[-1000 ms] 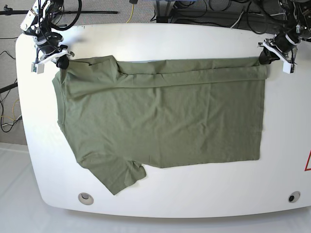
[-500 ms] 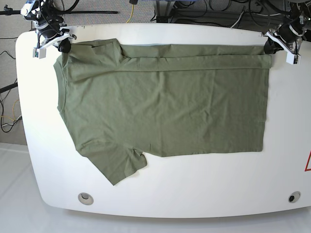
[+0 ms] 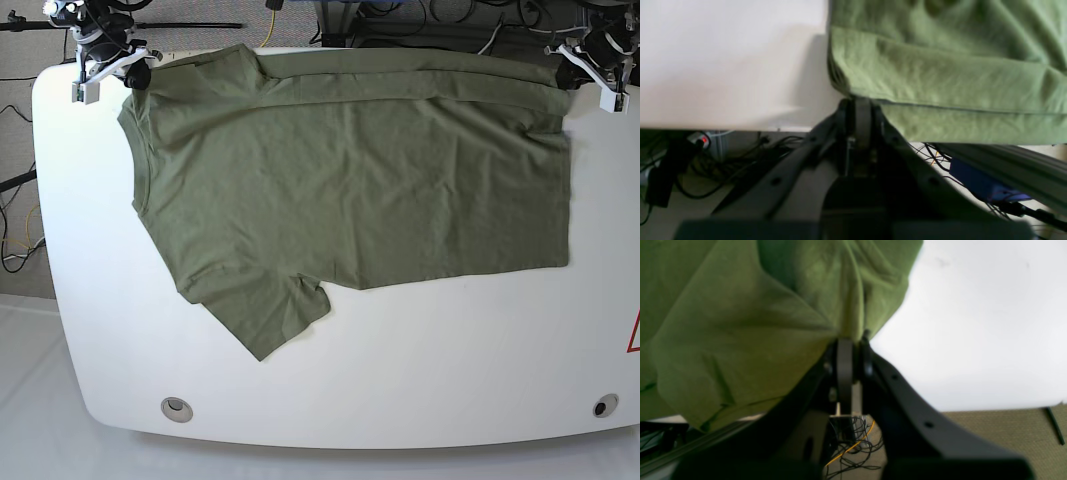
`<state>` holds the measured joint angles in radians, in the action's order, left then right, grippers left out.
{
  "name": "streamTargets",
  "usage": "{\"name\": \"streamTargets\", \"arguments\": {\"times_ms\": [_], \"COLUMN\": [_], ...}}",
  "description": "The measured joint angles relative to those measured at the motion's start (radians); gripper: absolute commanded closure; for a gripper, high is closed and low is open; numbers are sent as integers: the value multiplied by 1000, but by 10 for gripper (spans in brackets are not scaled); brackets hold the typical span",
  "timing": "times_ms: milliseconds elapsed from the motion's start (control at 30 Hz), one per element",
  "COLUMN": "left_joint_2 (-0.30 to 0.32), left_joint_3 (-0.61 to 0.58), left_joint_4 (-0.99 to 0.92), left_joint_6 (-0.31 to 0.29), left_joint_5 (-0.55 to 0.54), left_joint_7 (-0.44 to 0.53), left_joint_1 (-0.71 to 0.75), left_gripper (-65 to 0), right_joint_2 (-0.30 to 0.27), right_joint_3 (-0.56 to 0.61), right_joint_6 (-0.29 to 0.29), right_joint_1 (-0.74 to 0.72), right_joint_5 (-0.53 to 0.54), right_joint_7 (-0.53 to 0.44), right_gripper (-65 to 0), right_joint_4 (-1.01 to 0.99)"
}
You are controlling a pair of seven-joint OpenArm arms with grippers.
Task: Fold the T-shirt properly
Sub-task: 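Drag the shirt by the fold ends toward the robot with both grippers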
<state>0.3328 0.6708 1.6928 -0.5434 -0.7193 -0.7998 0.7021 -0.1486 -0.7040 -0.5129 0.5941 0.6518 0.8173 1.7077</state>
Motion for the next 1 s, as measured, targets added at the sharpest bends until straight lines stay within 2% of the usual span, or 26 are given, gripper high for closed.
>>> {"name": "streamTargets", "arguments": {"times_ms": [833, 933, 1000], "left_joint_2": [0, 0, 0], "left_joint_3": [-7, -5, 1], "left_joint_4": [-5, -6, -5], "left_joint_6": [1, 0, -8], "left_joint_5": [12, 12, 12], "left_joint_7": [-21, -23, -25], "left_joint_1": [16, 15, 15], "left_gripper": [0, 0, -48], "right_joint_2": [-4, -4, -4], "right_joint_3": [-1, -1, -3], "right_joint_6": [12, 12, 11], "right_joint_1": [2, 2, 2], "right_joint_5": [-18, -19, -19], "right_joint_7": [-3, -5, -5], "right_gripper": [0, -95, -157], "right_joint_4": [-2, -1, 0]}}
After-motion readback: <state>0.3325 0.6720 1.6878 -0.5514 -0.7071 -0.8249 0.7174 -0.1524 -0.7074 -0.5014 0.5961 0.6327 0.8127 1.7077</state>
